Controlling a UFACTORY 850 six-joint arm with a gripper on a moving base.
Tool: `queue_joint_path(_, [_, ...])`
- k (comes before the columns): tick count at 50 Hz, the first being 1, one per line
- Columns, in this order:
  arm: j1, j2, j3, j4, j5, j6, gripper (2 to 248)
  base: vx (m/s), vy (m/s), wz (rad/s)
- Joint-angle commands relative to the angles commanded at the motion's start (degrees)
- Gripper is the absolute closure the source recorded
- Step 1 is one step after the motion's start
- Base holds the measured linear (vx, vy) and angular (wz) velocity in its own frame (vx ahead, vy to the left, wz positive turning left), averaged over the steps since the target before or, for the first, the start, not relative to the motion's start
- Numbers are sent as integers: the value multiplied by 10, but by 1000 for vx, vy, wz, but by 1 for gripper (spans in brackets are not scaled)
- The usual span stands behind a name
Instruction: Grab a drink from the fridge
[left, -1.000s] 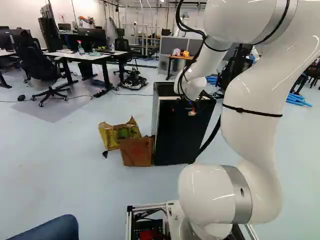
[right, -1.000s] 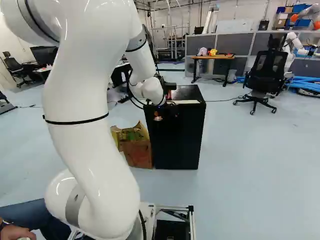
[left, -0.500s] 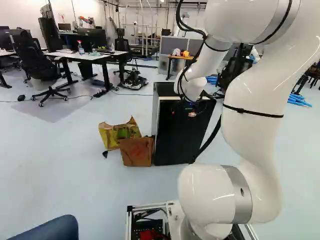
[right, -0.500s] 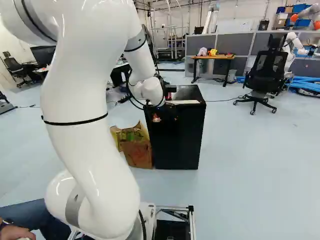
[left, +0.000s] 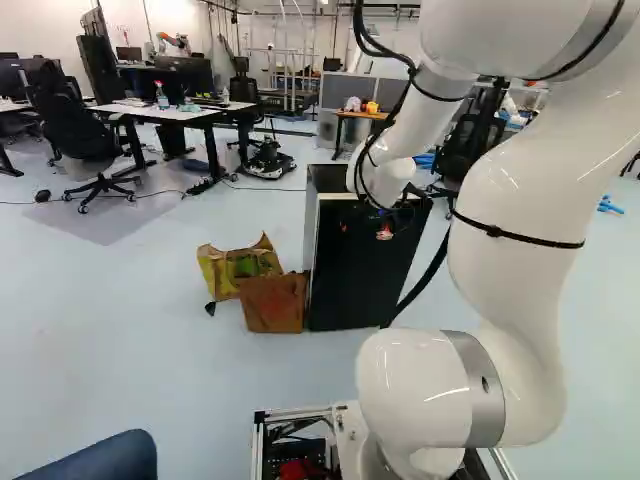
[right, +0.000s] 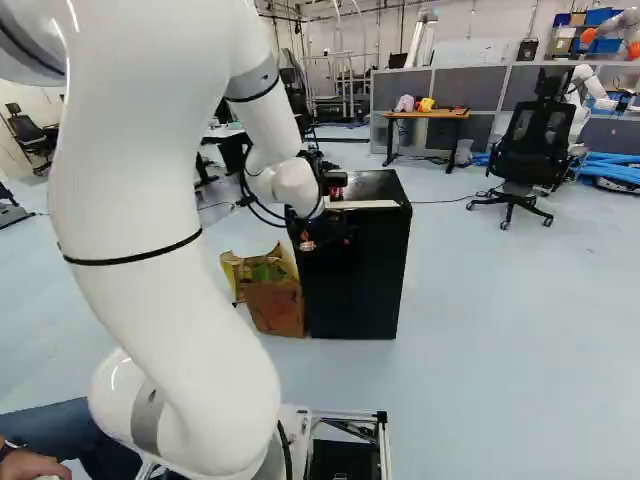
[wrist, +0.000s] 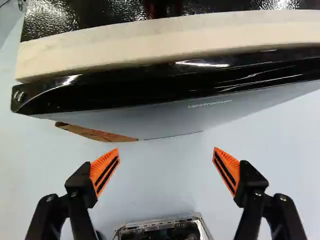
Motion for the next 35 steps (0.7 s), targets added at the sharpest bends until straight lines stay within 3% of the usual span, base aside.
queue_joint_path(35, [12,66,75,-11,155,0,3,0,0,0])
